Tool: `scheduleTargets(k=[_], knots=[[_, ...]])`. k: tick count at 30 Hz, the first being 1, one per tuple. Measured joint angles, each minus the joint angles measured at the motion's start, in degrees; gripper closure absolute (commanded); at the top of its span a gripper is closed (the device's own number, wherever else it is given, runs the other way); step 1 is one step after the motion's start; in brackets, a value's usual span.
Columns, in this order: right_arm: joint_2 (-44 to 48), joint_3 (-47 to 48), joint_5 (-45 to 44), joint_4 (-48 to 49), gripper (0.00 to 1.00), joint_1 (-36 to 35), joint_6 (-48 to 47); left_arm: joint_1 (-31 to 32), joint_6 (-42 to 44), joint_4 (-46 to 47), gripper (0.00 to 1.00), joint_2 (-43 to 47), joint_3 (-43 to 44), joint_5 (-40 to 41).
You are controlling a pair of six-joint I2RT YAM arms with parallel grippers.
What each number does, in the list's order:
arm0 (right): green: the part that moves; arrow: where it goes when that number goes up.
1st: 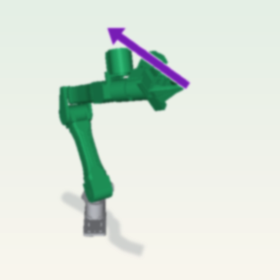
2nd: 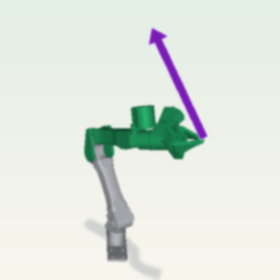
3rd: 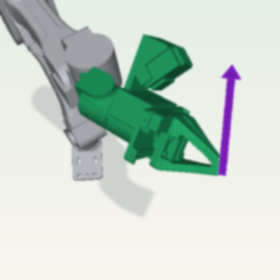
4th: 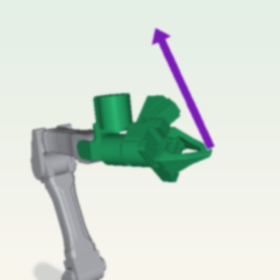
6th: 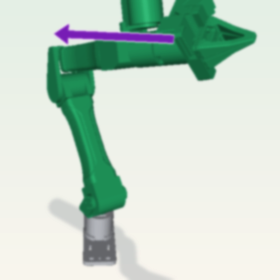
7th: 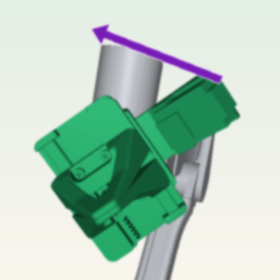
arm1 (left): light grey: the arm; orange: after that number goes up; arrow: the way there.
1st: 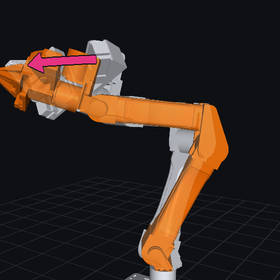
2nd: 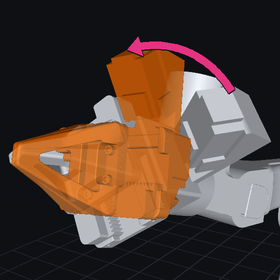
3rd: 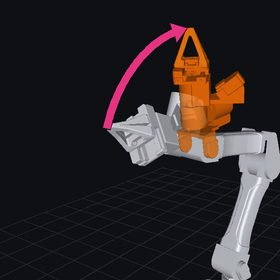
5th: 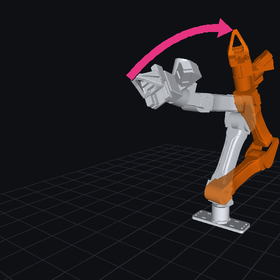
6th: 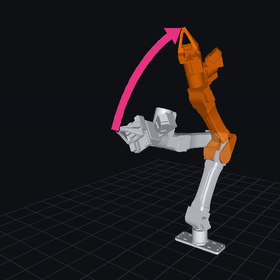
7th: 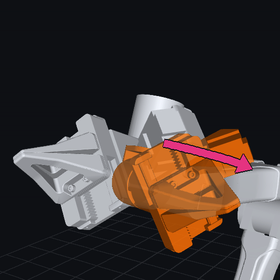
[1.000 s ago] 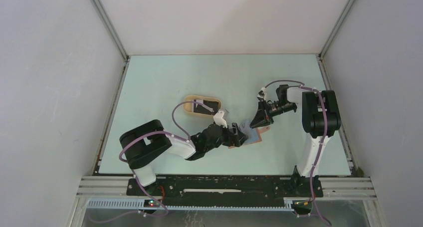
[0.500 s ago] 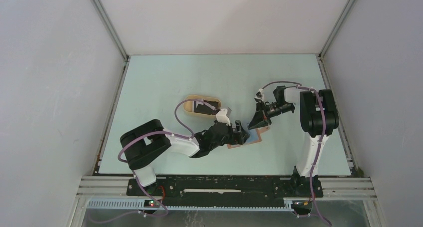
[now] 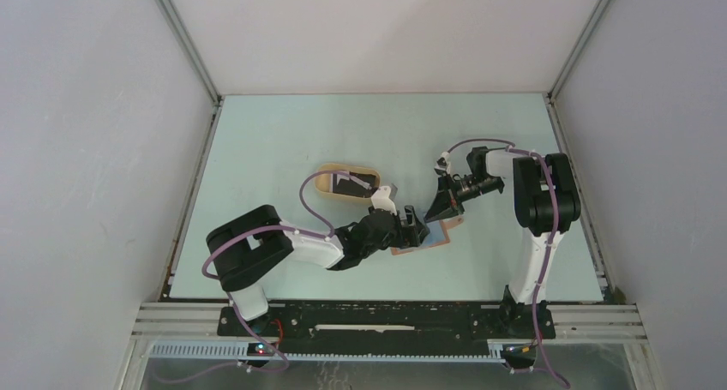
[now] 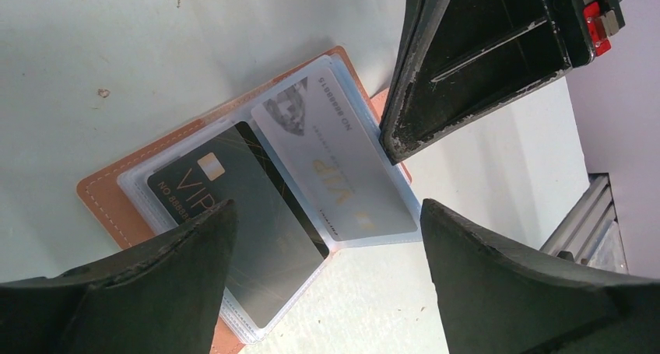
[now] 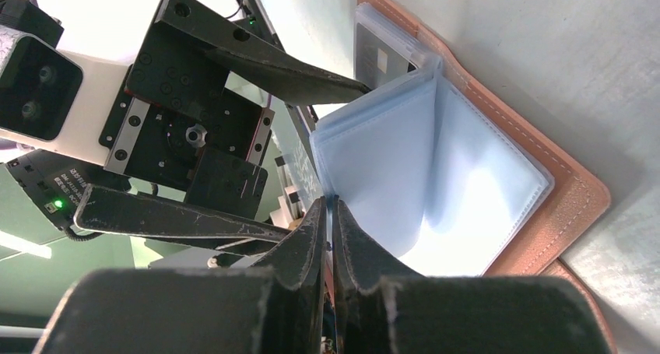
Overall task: Put the credit cards into the card holder
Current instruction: Turn over the card slot in the card holder.
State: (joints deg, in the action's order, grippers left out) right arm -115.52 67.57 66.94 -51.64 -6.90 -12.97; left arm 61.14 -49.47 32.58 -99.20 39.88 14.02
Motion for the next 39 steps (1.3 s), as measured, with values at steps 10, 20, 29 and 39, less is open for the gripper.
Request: scheduleTargets(k=[10,20,29,39], knots=[[0.0,0.13,0.0,0.0,0.88,0.0,0.0,0.02,-0.7,-0.46,0.15,0.0,0.0,0.94],[0.0,0.13,-0.55,0.0,0.79,0.26,-0.22,0.04,-1.6,-1.03,0.2,0.24,-0.15,1.51],[0.2,0.13,-2.1,-0.04,0.7,2.23,-1.05,0.13,-1.77,-1.18,0.22,0.9,-0.96,2.34],[8.44,-0.26,-9.03,1.38,0.7,3.5,-2.16,0.13,-2.21,-0.76,0.23,2.56,-3.04,3.23]])
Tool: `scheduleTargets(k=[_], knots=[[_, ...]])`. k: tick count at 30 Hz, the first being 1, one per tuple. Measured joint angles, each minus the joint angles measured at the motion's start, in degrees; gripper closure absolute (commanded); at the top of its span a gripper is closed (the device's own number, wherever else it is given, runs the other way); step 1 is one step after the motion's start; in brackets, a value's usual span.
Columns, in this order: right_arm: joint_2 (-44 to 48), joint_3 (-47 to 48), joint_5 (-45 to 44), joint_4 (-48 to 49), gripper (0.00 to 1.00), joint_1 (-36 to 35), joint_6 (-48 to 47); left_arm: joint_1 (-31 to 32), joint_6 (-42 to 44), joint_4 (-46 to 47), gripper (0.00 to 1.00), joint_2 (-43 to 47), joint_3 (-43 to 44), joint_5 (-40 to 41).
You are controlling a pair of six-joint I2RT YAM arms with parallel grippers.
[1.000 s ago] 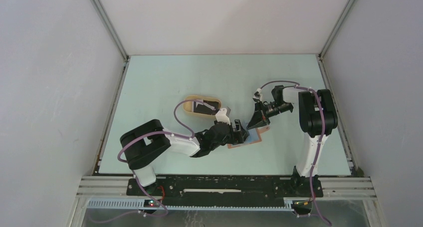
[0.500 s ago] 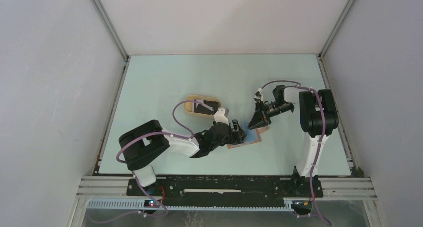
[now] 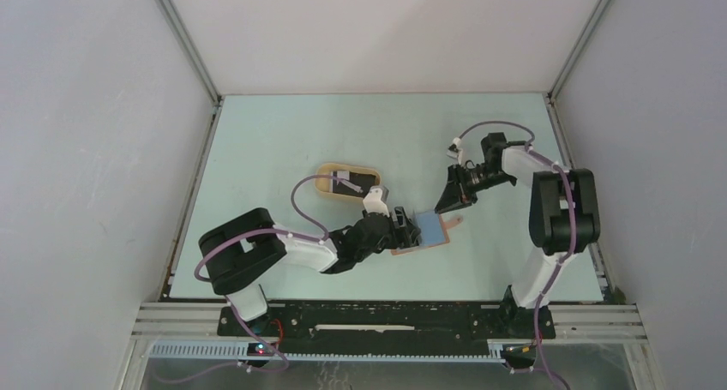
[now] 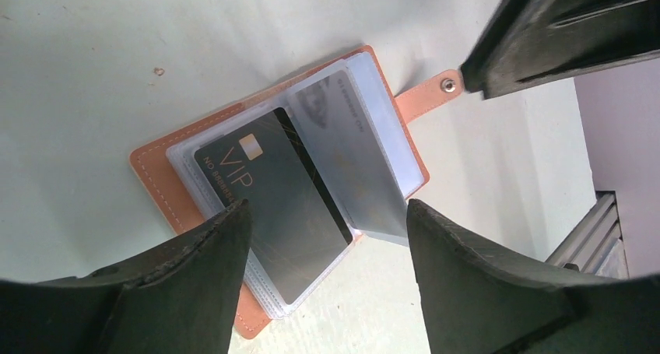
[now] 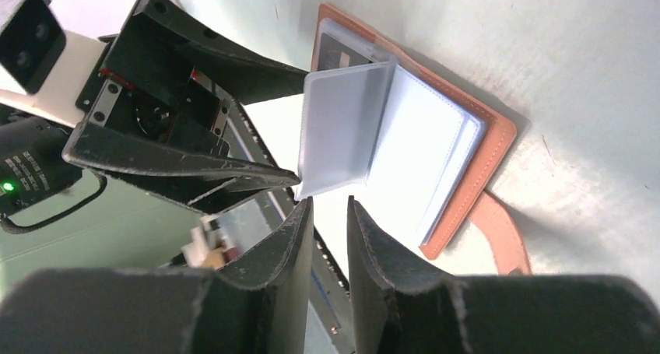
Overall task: Put the credit cards into the card holder
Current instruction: Turn over the card slot in the card holder.
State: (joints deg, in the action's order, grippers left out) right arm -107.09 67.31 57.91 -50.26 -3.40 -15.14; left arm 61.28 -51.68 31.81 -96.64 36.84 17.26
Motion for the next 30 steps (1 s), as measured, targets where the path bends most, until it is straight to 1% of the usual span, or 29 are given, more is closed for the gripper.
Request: scheduleTargets(k=[5,6,8,9,12,16,21,24,27,29,30], knots=[[10.23,-2.43,-5.42,3.74,0.77,-1.16,-0.46,-0.02,-0.42,0.96,0.26,0.17,-0.79,0.2],[12.33,-3.13,-6.69,4.74,0.8,-1.64,-0.42,-0.02,-0.46,1.31,0.26,0.33,-1.16,0.22],[15.39,-3.93,-9.05,6.38,0.9,-3.58,-0.11,-0.04,-0.52,1.86,0.27,0.83,-2.05,0.46],[16.09,-4.0,-10.25,7.15,0.91,-5.29,0.28,-0.07,-0.55,2.08,0.27,1.09,-2.51,0.59],[14.34,-4.0,-12.81,8.98,0.94,-10.05,1.44,-0.15,-0.59,2.19,0.28,1.79,-3.78,0.74],[7.54,-4.0,-17.75,10.1,0.95,-15.61,3.28,-0.26,-0.61,1.46,0.32,1.9,-5.66,1.2],[1.9,-3.87,-22.1,10.23,0.95,-20.55,4.52,-0.28,-0.76,1.44,0.36,4.81,-8.55,1.84],[1.2,-2.73,-22.84,9.73,0.95,-22.64,4.81,-0.26,-0.83,1.4,0.36,9.07,-12.33,2.19],[1.4,-1.57,-22.53,9.79,0.94,-23.23,4.63,-0.26,-0.2,1.27,0.35,14.21,-14.97,2.34],[2.54,-1.49,-21.75,9.6,0.93,-23.26,3.93,-0.28,1.62,1.22,0.33,18.05,-16.04,1.97],[3.39,-1.49,-21.53,9.38,0.92,-23.26,3.63,-0.33,2.86,1.18,0.3,19.74,-16.2,1.73]])
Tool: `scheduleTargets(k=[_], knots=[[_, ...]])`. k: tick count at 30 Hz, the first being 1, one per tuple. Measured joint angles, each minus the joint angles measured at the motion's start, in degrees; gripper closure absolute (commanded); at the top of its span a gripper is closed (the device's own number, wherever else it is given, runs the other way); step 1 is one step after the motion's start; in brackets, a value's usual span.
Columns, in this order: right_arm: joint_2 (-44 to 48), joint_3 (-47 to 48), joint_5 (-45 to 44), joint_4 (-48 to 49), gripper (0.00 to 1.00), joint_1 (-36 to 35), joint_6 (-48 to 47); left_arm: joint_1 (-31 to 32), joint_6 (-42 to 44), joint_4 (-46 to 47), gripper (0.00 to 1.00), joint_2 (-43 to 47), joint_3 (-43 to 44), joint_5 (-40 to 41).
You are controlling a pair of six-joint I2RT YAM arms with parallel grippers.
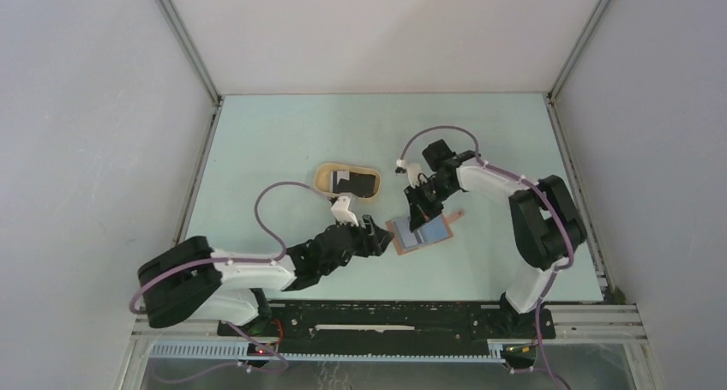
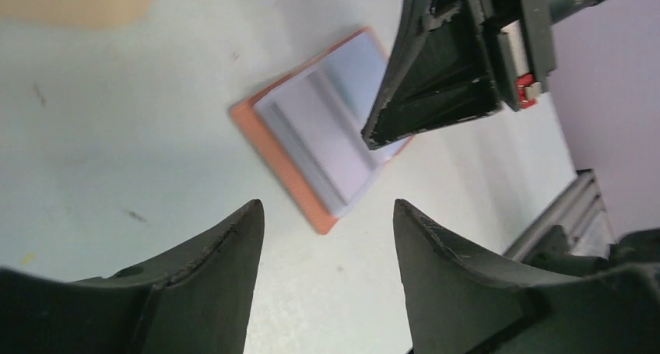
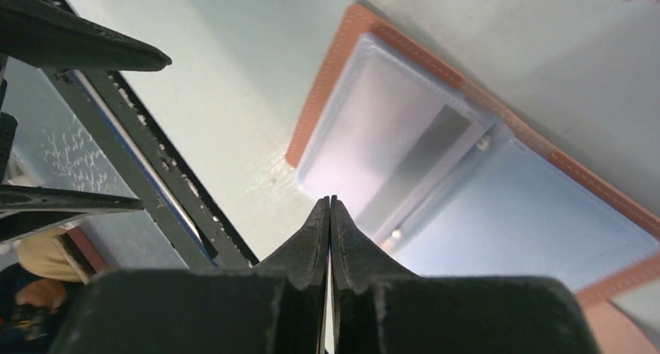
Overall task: Put the credit cards into the card holder
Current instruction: Turn over the card slot in the card holder, then move the storage box to the center of the board.
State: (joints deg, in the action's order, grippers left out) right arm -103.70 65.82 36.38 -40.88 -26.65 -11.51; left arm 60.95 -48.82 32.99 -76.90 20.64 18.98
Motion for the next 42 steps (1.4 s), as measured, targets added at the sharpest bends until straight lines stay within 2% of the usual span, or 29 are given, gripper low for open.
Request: scheduleTargets(k=[4,5,6,7,8,9,10,12,15,17,20,25,29,32,34,38,42], knots=[[8.92,-0.02,0.2,-0.48,0.83,0.33,-3.37,-0.59,7.63,-2.67,0.14,8.96,0.11,-1.05],[12.74,-0.02,0.17,-0.44,0.74,0.46,-4.9,-0.94,10.23,-4.46,0.1,12.0,0.37,-1.01],[16.87,0.0,0.13,-0.33,0.6,0.66,-6.29,-1.42,12.55,-6.29,0.06,14.53,0.83,-0.81],[21.46,0.04,0.28,-0.09,0.43,0.9,-7.82,-2.03,14.84,-8.33,0.03,16.79,1.64,-0.66],[25.57,0.22,0.48,0.13,0.19,1.18,-9.18,-2.95,17.4,-10.32,0.01,18.88,2.82,-0.59],[29.53,0.52,0.9,0.61,0.08,1.57,-10.45,-4.17,19.85,-12.0,0.0,20.65,4.24,-0.61],[33.11,0.98,1.51,1.42,0.03,2.1,-11.78,-5.46,21.68,-13.27,0.0,21.81,5.57,-0.57],[37.24,2.05,3.19,3.13,0.01,3.08,-14.4,-9.01,25.99,-15.74,0.0,23.67,9.75,-1.62],[36.63,8.44,8.37,2.1,0.07,3.89,-17.4,-16.2,28.55,-16.98,0.0,23.89,13.9,-3.5],[31.74,14.97,12.37,1.6,0.17,3.91,-17.97,-21.35,29.33,-16.85,0.0,23.28,16.31,-4.79],[19.56,27.02,16.65,-0.26,0.32,3.04,-15.28,-27.85,28.74,-15.32,0.0,21.29,18.18,-6.54],[-3.19,42.05,13.97,-4.52,0.31,0.5,-11.39,-34.56,26.86,-16.09,0.02,15.26,22.91,-11.82],[-15.08,46.12,8.52,-9.31,0.31,-1.92,-10.01,-35.65,24.94,-18.56,0.13,12.7,23.96,-15.82],[-22.43,53.29,5.11,-12.15,0.36,-2.73,-9.33,-37.22,21.24,-18.29,0.28,10.43,23.65,-20.2],[-24.57,55.32,3.43,-12.31,0.45,-3.15,-9.09,-39.28,17.07,-16.92,0.29,8.11,23.06,-23.58],[-24.52,53.44,1.77,-11.58,0.78,-3.34,-7.69,-41.59,11.43,-16.17,0.3,4.04,22.51,-26.75],[-25.7,52.81,0.87,-11.58,0.89,-3.54,-6.08,-41.59,8.35,-17.57,0.34,3.06,22.58,-26.1]])
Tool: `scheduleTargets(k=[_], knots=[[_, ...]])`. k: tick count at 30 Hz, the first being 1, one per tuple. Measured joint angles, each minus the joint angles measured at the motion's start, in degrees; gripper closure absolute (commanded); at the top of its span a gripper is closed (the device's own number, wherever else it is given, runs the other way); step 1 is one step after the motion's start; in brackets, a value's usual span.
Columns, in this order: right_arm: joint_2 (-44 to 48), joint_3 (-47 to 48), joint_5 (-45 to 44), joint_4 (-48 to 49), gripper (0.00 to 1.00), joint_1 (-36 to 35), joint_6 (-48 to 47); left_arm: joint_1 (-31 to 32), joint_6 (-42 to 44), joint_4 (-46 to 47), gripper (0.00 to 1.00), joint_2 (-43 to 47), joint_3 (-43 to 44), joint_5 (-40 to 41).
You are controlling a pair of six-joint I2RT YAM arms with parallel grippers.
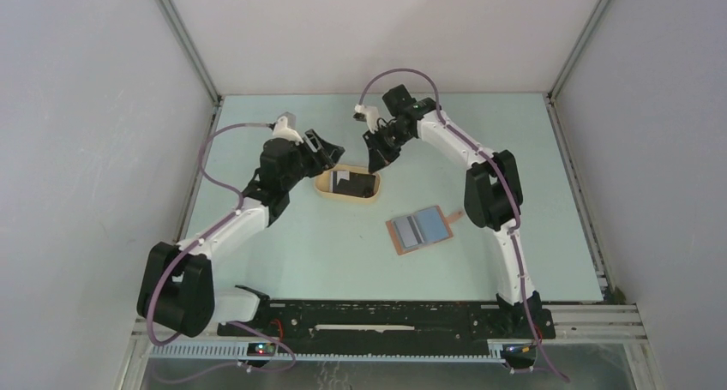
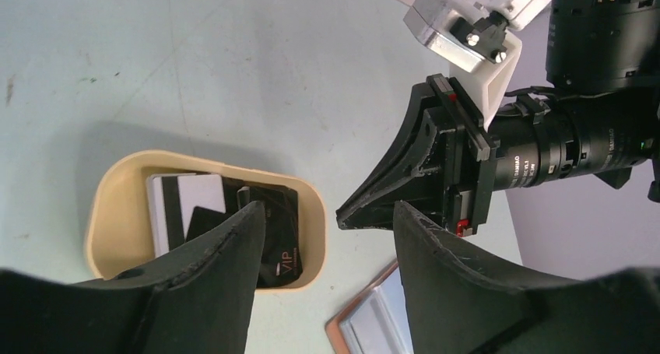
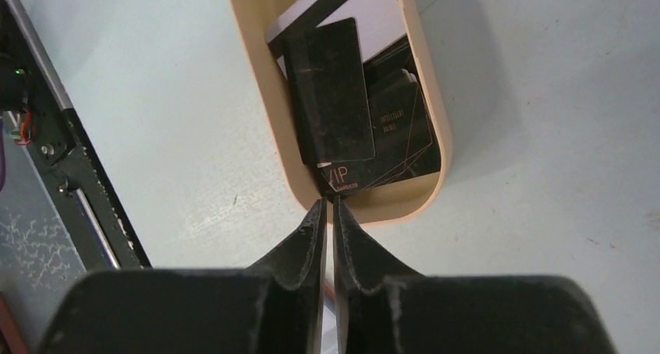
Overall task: Put the credit cards into the card holder
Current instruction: Move the storage box to the center of the board.
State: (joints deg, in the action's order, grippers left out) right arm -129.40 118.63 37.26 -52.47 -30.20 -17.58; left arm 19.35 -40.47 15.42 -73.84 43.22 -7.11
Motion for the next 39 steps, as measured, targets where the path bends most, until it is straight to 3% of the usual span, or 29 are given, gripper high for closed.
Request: scheduleTargets(k=[11,23,34,39], knots=[[-4.96,-1.55,-8.7,-0.9,0.91,-1.33,-0.07,0.02,-3.04,-5.31,0.35,-2.97,0.28,3.54],[-1.97,-7.3,-18.64,0.59,0.89,1.01,-2.69,5.4,-7.5,-0.87,0.34,-7.65,0.28,8.94],[-0.85,-8.04,-19.5,-0.24,0.67,11.37,-6.6,7.17,-5.62,10.45,0.32,-10.45,-1.75,10.6],[2.6,-8.87,-12.55,-1.62,0.6,12.28,-8.92,8.31,-4.76,11.26,0.29,-11.87,-2.23,11.1]])
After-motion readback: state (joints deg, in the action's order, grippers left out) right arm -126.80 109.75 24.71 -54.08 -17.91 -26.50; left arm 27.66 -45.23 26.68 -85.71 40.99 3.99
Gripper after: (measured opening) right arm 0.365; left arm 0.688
